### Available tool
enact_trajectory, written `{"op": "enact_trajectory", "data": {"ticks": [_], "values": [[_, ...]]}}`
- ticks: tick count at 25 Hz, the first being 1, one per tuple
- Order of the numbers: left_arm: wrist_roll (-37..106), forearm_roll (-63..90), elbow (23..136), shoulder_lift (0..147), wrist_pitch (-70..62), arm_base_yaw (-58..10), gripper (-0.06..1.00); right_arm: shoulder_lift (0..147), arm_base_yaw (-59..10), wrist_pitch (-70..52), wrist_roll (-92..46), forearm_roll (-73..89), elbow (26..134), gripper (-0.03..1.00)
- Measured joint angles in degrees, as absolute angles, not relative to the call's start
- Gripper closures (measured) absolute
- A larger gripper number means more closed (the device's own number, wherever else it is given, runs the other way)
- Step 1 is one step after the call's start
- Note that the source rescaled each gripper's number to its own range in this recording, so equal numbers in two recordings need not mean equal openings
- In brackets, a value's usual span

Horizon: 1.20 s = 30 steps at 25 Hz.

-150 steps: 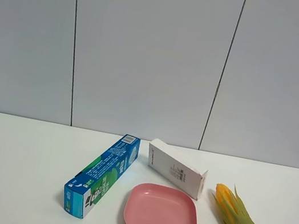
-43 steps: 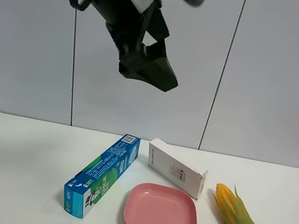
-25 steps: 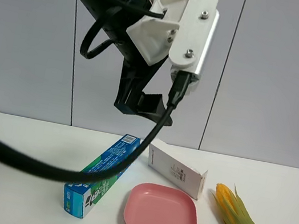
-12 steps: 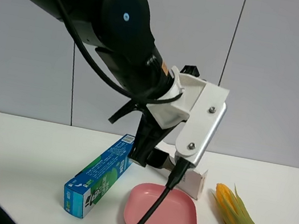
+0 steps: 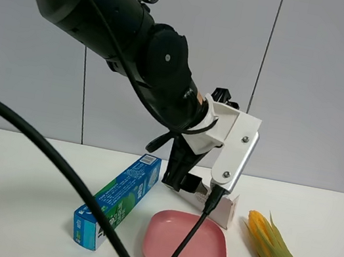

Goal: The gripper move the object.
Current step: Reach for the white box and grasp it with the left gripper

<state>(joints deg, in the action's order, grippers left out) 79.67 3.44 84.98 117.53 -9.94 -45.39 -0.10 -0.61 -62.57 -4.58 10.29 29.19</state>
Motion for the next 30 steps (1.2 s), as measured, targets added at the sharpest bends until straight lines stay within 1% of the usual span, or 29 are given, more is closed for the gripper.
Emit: {"op": "enact_trajectory", "data": {"ticks": [8, 17, 30], "values": [[76.71, 3.44, 91.39, 123.0, -15.45, -43.53, -0.06, -0.1, -0.61, -62.57, -4.58, 10.29, 29.19, -0.03], [76.07, 3.34, 97.29, 128.65, -16.25, -42.97, -0.06, -0.1, -0.61, -62.57, -4.58, 10.29, 29.19, -0.03], [76.01, 3.07, 97.83, 130.33, -16.24, -41.87, -0.06, -0.1, -0.61, -62.57, -4.58, 10.29, 29.19, -0.03]]}}
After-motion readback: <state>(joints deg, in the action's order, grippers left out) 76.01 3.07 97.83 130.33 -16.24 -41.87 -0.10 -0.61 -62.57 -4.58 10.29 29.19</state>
